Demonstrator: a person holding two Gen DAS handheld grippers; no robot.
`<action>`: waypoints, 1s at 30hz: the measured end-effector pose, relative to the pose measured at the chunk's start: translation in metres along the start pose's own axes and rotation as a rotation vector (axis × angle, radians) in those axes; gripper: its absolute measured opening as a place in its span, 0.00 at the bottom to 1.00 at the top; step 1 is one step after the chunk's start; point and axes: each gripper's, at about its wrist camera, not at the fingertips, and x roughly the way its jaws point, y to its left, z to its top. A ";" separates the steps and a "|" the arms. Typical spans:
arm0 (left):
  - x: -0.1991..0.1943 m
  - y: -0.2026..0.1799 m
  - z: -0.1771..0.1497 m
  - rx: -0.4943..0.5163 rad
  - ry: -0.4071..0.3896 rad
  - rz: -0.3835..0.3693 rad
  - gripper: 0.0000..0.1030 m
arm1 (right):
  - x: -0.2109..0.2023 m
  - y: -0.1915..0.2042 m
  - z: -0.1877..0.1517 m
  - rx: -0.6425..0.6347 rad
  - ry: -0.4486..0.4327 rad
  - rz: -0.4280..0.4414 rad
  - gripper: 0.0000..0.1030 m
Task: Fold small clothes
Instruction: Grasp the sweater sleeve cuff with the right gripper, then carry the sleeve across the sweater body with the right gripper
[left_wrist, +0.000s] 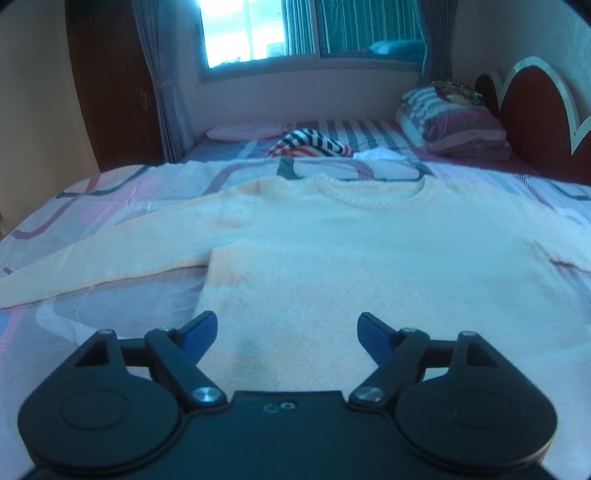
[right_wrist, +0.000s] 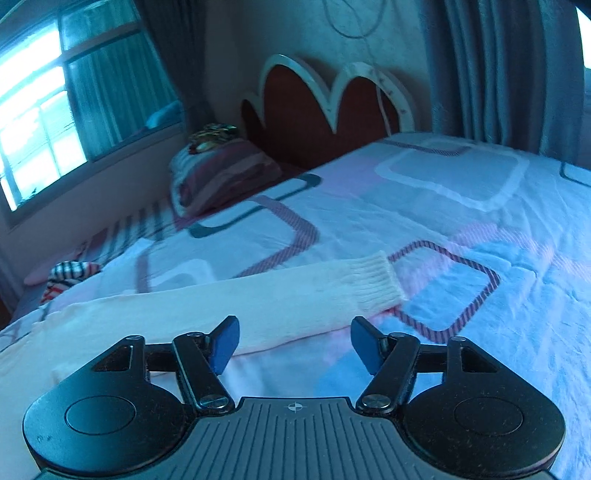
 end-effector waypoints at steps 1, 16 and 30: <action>0.004 0.000 -0.001 0.002 0.008 0.001 0.80 | 0.007 -0.008 0.001 0.021 0.009 -0.011 0.58; 0.037 0.000 -0.004 0.029 0.049 -0.006 0.85 | 0.060 -0.043 0.025 0.045 0.040 -0.022 0.03; 0.034 0.012 -0.001 0.039 0.035 -0.009 0.84 | 0.083 -0.038 0.029 -0.011 0.031 -0.073 0.03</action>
